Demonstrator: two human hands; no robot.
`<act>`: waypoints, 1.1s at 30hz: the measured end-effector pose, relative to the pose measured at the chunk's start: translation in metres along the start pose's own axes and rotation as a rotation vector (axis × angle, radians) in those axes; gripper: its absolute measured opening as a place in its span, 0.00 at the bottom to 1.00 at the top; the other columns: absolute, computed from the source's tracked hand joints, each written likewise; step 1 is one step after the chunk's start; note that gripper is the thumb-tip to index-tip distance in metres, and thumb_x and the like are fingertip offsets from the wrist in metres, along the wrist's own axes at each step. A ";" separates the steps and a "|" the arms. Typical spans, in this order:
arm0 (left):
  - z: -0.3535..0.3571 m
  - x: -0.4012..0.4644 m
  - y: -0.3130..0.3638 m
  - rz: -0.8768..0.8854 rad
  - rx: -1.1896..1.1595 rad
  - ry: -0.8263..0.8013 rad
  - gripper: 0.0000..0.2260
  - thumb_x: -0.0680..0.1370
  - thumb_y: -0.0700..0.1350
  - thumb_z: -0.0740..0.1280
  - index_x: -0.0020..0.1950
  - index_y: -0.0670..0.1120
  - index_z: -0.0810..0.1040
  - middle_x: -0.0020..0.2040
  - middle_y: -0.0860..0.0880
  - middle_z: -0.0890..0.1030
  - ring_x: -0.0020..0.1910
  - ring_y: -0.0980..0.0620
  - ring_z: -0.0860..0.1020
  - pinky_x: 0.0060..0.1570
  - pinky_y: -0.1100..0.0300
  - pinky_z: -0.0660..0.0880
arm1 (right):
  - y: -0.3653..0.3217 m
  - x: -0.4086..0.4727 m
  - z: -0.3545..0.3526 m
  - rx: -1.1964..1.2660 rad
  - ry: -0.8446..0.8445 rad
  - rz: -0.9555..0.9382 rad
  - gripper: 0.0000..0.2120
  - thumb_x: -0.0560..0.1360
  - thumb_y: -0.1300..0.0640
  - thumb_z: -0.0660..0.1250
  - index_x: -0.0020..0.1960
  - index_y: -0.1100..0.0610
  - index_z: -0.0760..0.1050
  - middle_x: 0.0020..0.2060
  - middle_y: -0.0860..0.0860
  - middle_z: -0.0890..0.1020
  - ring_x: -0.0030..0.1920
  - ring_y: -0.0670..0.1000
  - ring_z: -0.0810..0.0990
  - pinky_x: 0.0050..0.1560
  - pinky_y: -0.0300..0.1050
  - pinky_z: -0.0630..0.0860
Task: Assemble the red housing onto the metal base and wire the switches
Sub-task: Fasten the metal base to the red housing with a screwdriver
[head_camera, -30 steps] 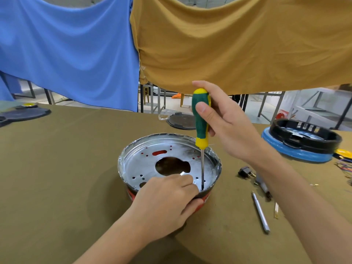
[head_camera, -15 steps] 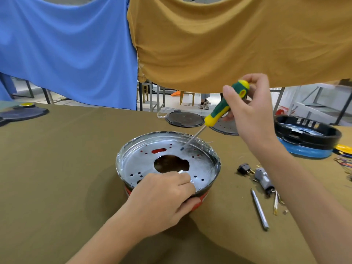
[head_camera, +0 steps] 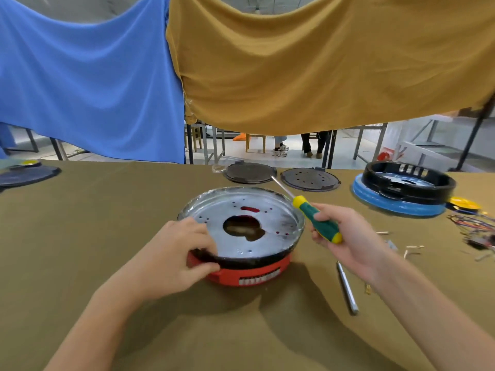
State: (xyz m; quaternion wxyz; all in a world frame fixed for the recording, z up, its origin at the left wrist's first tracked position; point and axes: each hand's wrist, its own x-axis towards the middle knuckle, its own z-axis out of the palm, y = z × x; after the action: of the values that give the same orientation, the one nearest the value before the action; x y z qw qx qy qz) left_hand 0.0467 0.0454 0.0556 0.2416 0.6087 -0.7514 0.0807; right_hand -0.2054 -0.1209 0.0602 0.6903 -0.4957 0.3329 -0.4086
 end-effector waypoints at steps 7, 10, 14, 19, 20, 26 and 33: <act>0.027 0.008 0.032 0.107 -0.009 -0.033 0.09 0.77 0.54 0.68 0.52 0.52 0.81 0.46 0.59 0.77 0.46 0.59 0.74 0.47 0.59 0.71 | 0.012 -0.003 0.003 -0.145 -0.011 -0.073 0.08 0.77 0.59 0.69 0.40 0.59 0.79 0.27 0.47 0.72 0.30 0.45 0.71 0.42 0.44 0.70; 0.019 0.007 0.027 0.075 -0.089 -0.042 0.02 0.77 0.47 0.71 0.48 0.50 0.82 0.42 0.60 0.77 0.44 0.59 0.73 0.45 0.58 0.72 | 0.014 -0.003 -0.002 -0.197 0.047 -0.101 0.08 0.79 0.57 0.67 0.45 0.62 0.79 0.32 0.51 0.74 0.34 0.48 0.73 0.44 0.44 0.74; -0.004 0.001 0.018 0.014 -0.243 -0.111 0.04 0.73 0.44 0.76 0.43 0.52 0.83 0.41 0.60 0.79 0.46 0.56 0.75 0.45 0.69 0.69 | 0.015 0.000 -0.005 -0.241 0.088 -0.130 0.13 0.82 0.52 0.61 0.50 0.61 0.77 0.39 0.53 0.77 0.36 0.50 0.77 0.41 0.44 0.78; -0.016 -0.005 0.011 -0.055 -0.349 -0.115 0.07 0.67 0.45 0.77 0.37 0.54 0.81 0.41 0.55 0.80 0.43 0.55 0.77 0.42 0.69 0.70 | 0.017 0.002 -0.009 -0.346 0.121 -0.089 0.17 0.78 0.44 0.66 0.47 0.59 0.73 0.33 0.51 0.75 0.33 0.49 0.72 0.35 0.45 0.72; -0.014 -0.005 0.013 -0.062 -0.334 -0.136 0.07 0.66 0.47 0.78 0.37 0.54 0.81 0.42 0.55 0.80 0.44 0.55 0.78 0.42 0.69 0.71 | 0.018 0.002 -0.010 -0.365 0.118 -0.074 0.19 0.77 0.43 0.68 0.49 0.60 0.75 0.34 0.52 0.76 0.35 0.50 0.73 0.36 0.45 0.73; -0.004 -0.001 0.017 0.004 -0.265 -0.173 0.07 0.70 0.47 0.78 0.42 0.56 0.82 0.45 0.60 0.79 0.48 0.57 0.76 0.47 0.68 0.70 | 0.020 0.002 -0.008 -0.421 0.058 0.003 0.14 0.73 0.58 0.72 0.54 0.64 0.74 0.40 0.57 0.75 0.36 0.52 0.73 0.29 0.42 0.72; -0.020 -0.005 0.007 -0.052 -0.205 -0.076 0.08 0.68 0.43 0.80 0.39 0.53 0.83 0.41 0.57 0.80 0.45 0.53 0.75 0.46 0.60 0.73 | 0.020 -0.002 -0.006 -0.419 0.006 0.001 0.10 0.69 0.65 0.71 0.49 0.61 0.74 0.30 0.52 0.78 0.27 0.46 0.77 0.28 0.39 0.75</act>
State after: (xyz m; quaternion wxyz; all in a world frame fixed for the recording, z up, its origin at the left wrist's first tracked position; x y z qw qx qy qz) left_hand 0.0463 0.0598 0.0722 0.2760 0.6027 -0.7483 -0.0260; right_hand -0.2067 -0.1175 0.0394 0.5712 -0.6270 0.4130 -0.3317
